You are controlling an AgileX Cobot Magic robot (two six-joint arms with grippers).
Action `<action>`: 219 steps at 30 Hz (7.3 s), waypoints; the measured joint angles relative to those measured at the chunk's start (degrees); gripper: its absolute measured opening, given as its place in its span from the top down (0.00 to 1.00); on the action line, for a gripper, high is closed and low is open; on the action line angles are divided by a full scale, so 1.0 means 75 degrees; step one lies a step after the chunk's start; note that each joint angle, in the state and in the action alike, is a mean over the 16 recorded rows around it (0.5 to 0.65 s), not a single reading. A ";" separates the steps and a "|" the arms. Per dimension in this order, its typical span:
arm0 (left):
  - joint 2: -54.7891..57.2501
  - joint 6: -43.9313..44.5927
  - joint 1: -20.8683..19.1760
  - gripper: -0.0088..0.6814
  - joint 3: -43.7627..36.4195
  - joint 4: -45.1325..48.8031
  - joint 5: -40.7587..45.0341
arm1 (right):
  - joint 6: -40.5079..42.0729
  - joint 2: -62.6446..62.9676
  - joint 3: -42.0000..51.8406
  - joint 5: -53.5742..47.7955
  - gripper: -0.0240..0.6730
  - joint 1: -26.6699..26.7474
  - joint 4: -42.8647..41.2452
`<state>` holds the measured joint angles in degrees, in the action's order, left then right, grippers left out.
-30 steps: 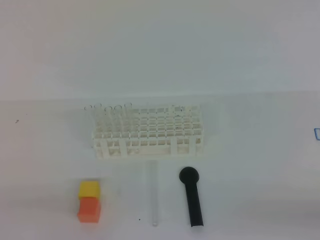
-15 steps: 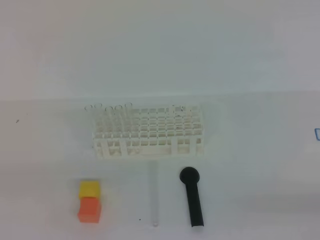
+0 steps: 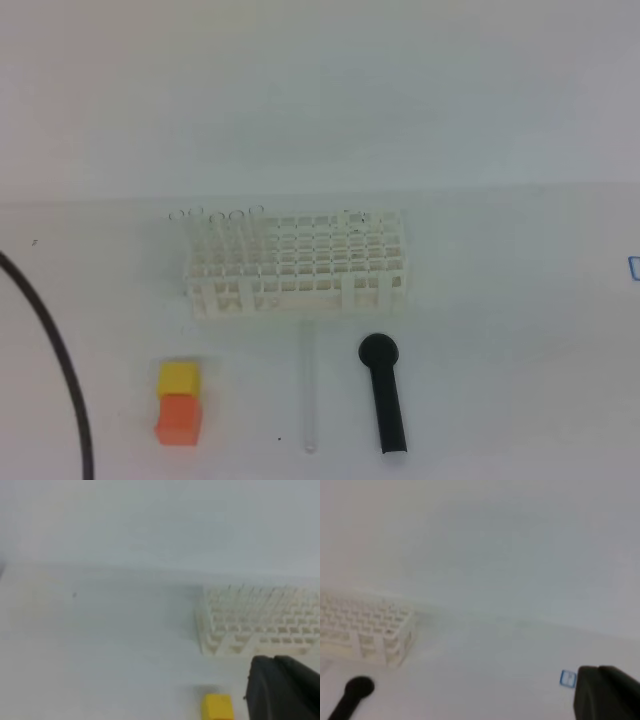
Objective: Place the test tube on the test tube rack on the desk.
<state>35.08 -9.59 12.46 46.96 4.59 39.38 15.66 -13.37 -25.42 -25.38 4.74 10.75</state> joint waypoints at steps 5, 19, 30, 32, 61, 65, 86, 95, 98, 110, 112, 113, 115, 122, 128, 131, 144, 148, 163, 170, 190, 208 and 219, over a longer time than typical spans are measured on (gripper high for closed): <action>0.1240 0.0301 0.0007 0.99 0.0149 -0.0678 0.0533 | -0.0004 -0.1064 -0.0690 -0.1115 0.97 0.0000 -0.0233; 0.4695 0.1983 0.1488 0.98 0.0134 -0.3634 0.0143 | -0.0534 -0.2204 -0.1087 -0.2686 0.97 0.0000 -0.0996; 0.6736 0.0828 0.3167 0.64 0.0916 -0.2803 -0.0807 | -0.1403 -0.2238 -0.1087 -0.3442 0.89 0.0000 -0.1801; 0.7086 0.0580 0.3269 0.56 0.1159 -0.2572 -0.0772 | -0.1516 -0.2238 -0.1087 -0.3573 0.85 0.0000 -0.1912; 0.9497 -0.1432 0.3979 0.39 0.2197 -0.0280 -0.0358 | -0.1929 -0.2238 -0.1087 -0.4155 0.67 0.0000 -0.2203; 0.9517 -0.1685 0.4028 0.42 0.2199 0.0069 -0.0312 | -0.1931 -0.2238 -0.1087 -0.4155 0.67 0.0000 -0.2205; 0.9586 -0.1934 0.4038 0.53 0.2205 0.0344 -0.0042 | -0.1939 -0.2238 -0.1087 -0.4155 0.67 0.0000 -0.2209; 0.9733 -0.2101 0.4038 0.64 0.2215 0.0338 0.0046 | -0.1941 -0.2238 -0.1087 -0.4150 0.67 0.0000 -0.2216; 0.9761 -0.2233 0.4038 0.71 0.2222 0.0336 0.0053 | -0.1941 -0.2238 -0.1087 -0.4147 0.67 0.0000 -0.2218; 0.9209 -0.2860 0.4038 0.97 0.2396 0.0322 0.0321 | -0.1941 -0.2238 -0.1087 -0.4077 0.67 0.0000 -0.2221; 0.8931 -0.2914 0.4038 0.99 0.2482 0.0323 0.0433 | -0.1940 -0.2238 -0.1087 -0.4021 0.67 0.0000 -0.2204; 0.8764 -0.2937 0.4038 0.99 0.2525 0.0326 0.0474 | -0.1937 -0.2238 -0.1087 -0.3983 0.67 0.0000 -0.2182; 0.8369 -0.2984 0.4040 0.99 0.2600 0.0350 0.0505 | -0.1913 -0.2238 -0.1087 -0.3884 0.67 0.0000 -0.2107; 0.6452 -0.3193 0.4231 0.99 0.2450 0.1009 -0.0414 | -0.1205 -0.2238 -0.1087 -0.3308 0.67 0.0000 -0.1103; 0.4652 -0.3377 0.4590 0.99 0.1253 0.2215 -0.3002 | 0.0821 -0.2315 -0.1087 -0.2699 0.67 0.0000 0.1204; 0.3947 -0.3439 0.4770 0.99 0.0358 0.2829 -0.4698 | 0.2301 -0.2445 -0.1087 -0.2480 0.67 0.0000 0.2807; 0.2973 -0.3237 0.5011 0.99 -0.2510 0.3523 -0.9907 | 0.8217 -0.3887 -0.1209 -0.3168 0.50 0.0033 0.9156; 0.2979 -0.3178 0.5011 0.99 -0.2691 0.3432 -1.0208 | 0.9051 -0.4493 -0.1503 -0.3598 0.40 0.0194 1.0018; 0.2986 -0.2978 0.5011 0.99 -0.2726 0.3382 -0.9985 | 0.9766 -0.7077 -0.4016 -0.3260 0.24 0.2393 1.0758; 0.2986 -0.2816 0.5011 0.99 -0.2726 0.3383 -0.9934 | 0.9778 -0.8118 -0.4961 -0.2900 0.24 0.3252 1.0915; 0.2986 -0.2550 0.5011 0.99 -0.2726 0.3287 -1.0005 | 0.9845 -0.8640 -0.5431 -0.2964 0.60 0.3635 1.1055; 0.2335 -0.2448 0.5011 0.69 -0.2716 0.3181 -0.8538 | 1.0215 -0.8675 -0.5431 -0.3031 0.80 0.3633 1.1037; 0.0484 -0.2459 0.5011 0.53 -0.2712 0.3141 -0.5242 | 1.0484 -0.8690 -0.5431 -0.2626 0.80 0.3642 1.1027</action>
<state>38.71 -28.04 50.04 26.62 28.15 0.06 94.28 -78.55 -66.16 -45.08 32.06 93.45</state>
